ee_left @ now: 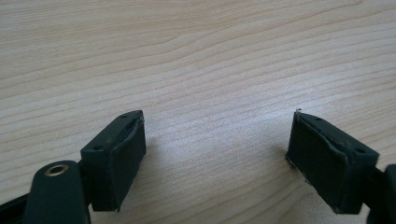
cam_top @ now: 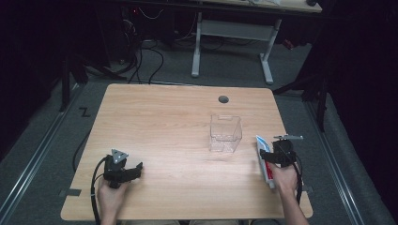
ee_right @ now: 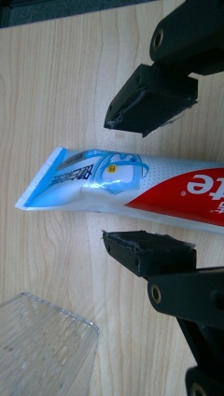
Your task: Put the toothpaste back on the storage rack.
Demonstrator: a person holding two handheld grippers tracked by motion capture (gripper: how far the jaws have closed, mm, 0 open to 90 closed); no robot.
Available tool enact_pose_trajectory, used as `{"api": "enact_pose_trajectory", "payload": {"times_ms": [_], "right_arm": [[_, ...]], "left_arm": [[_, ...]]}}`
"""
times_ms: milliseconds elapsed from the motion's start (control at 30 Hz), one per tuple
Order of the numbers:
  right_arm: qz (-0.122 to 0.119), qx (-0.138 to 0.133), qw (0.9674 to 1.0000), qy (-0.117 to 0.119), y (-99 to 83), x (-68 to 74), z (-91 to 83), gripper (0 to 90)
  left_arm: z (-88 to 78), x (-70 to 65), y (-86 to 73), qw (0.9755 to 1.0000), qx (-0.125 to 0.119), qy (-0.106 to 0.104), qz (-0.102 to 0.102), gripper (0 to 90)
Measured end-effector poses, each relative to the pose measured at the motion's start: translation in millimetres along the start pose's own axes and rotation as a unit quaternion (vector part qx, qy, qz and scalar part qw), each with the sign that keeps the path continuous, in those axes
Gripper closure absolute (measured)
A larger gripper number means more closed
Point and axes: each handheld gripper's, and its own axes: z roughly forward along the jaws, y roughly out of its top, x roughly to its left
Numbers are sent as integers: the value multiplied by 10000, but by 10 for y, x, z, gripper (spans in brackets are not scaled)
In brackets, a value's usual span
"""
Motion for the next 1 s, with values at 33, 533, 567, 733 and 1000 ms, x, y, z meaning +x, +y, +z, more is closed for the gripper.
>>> {"api": "enact_pose_trajectory", "payload": {"times_ms": [33,533,567,733,1000], "right_arm": [[-15,50,10000,-37,2,0,19,390],[-62,378,9992,-137,62,2,183,421],[-83,400,9991,-123,62,4,191,423],[-164,533,9984,-89,42,30,258,470],[-242,518,9984,-24,15,28,281,499]], "left_arm": [[0,0,0,10000,0,0,0,194],[0,0,0,10000,0,2,-3,194],[-3,1,0,10000,15,-1,3,194],[-4,1,-1,10000,15,1,3,194],[-3,1,-2,10000,1,0,-2,194]]}}
